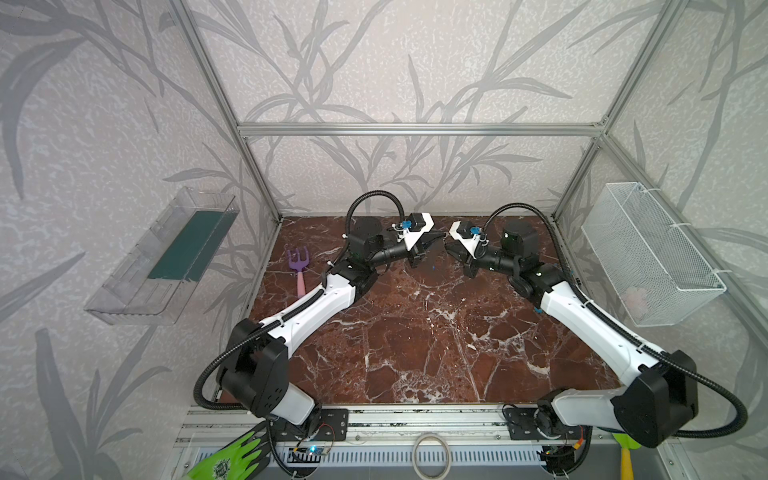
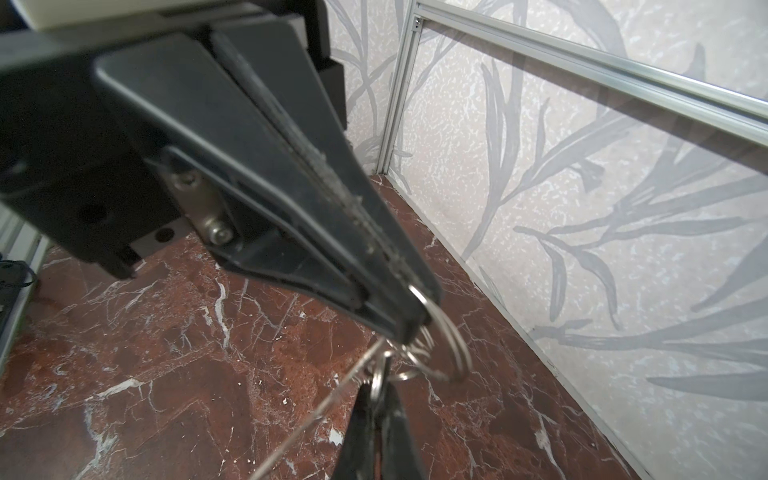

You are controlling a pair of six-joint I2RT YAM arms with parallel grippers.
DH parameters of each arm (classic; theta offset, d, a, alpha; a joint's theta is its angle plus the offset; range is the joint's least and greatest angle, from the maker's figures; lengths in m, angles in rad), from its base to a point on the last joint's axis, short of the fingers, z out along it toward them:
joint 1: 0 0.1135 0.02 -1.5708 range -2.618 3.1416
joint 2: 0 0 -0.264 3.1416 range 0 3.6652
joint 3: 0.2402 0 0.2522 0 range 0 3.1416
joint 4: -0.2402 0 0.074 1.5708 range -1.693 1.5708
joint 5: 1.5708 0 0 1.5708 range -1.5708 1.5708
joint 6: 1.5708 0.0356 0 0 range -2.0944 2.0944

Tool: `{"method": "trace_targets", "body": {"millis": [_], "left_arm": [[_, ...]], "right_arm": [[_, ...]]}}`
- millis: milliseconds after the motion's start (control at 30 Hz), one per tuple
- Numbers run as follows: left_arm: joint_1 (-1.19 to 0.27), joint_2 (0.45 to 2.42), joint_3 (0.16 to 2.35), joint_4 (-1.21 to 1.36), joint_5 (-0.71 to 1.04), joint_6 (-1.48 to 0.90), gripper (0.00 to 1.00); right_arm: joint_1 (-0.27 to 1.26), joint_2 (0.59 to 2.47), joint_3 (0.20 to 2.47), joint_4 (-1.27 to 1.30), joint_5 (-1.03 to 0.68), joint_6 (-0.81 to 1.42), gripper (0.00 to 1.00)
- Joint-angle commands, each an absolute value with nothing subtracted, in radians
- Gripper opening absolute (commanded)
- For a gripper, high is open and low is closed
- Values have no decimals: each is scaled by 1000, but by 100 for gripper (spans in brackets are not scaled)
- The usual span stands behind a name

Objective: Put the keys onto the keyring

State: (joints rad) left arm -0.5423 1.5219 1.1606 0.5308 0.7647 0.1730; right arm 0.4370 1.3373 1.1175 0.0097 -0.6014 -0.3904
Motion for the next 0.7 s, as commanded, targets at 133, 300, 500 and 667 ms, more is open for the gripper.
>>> {"method": "trace_targets", "body": {"millis": [133, 300, 500, 667], "left_arm": [[-535, 1528, 1153, 714, 800, 88, 0], [-522, 1498, 1156, 575, 771, 215, 0], [-523, 1479, 1165, 395, 726, 371, 0], [-523, 1488, 1163, 337, 705, 414, 0]], "right_arm": [[449, 1350, 1141, -49, -608, -405, 0], [448, 1310, 1121, -70, -477, -413, 0], [449, 1300, 1173, -192, -395, -436, 0], [457, 1299, 1219, -240, -434, -458, 0]]}}
